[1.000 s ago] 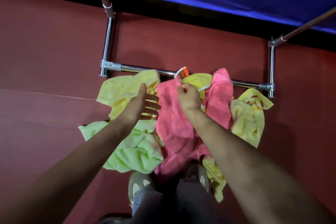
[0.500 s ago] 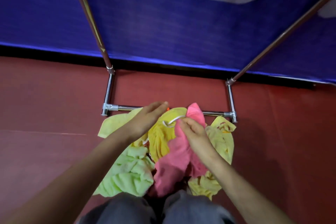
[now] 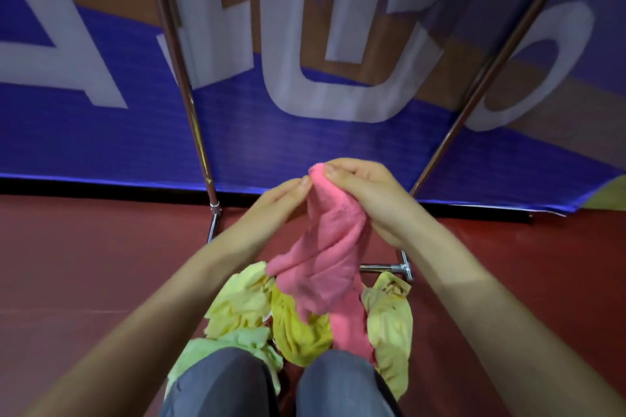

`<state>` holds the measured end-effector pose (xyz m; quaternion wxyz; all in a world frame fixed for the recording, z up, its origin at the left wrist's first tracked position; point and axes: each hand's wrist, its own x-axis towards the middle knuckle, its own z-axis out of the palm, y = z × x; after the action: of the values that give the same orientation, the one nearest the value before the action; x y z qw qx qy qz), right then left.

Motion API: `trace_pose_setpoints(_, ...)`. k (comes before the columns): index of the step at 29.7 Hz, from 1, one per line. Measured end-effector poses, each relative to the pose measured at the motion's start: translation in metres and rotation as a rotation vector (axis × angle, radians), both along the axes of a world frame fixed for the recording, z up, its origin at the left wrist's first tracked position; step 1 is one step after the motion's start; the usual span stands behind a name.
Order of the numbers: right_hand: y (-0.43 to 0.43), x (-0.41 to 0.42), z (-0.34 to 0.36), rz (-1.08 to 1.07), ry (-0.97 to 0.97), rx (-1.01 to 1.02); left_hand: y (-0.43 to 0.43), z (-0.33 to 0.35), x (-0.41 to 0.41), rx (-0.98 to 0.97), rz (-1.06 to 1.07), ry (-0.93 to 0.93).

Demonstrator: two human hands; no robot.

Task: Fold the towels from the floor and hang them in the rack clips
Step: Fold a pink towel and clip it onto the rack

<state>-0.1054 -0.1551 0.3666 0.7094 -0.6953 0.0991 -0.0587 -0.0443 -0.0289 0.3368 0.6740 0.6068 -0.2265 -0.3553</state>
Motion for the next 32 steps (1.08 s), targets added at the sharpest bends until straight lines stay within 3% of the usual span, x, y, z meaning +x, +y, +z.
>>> trace_pose_setpoints(5, 0.002, -0.009, 0.069, 0.043, -0.057, -0.205, 0.011, 0.057, -0.005, -0.093, -0.006, -0.180)
trace_pose_setpoints(13, 0.003, -0.038, 0.076, 0.017, -0.053, -0.376, 0.018, 0.104, -0.015, -0.135, 0.019, -0.335)
trace_pose_setpoints(16, 0.002, -0.049, 0.056, -0.046, -0.051, -0.492, 0.021, 0.100, -0.020, -0.123, 0.030, -0.330)
trace_pose_setpoints(24, 0.003, -0.080, 0.007, -0.248, -0.080, -1.042, 0.029, 0.103, -0.036, -0.101, 0.047, -0.218)
trace_pose_setpoints(26, 0.008, -0.083, -0.004, -0.317, -0.114, -0.964, 0.034, 0.104, -0.041, -0.084, 0.037, -0.221)
trace_pose_setpoints(30, 0.014, -0.086, 0.011, -0.449, -0.182, -0.358, 0.049, 0.095, -0.046, -0.016, 0.028, -0.221)
trace_pose_setpoints(32, 0.017, -0.087, 0.026, -0.409, -0.192, -0.242, 0.051, 0.089, -0.050, 0.015, 0.000, -0.212)
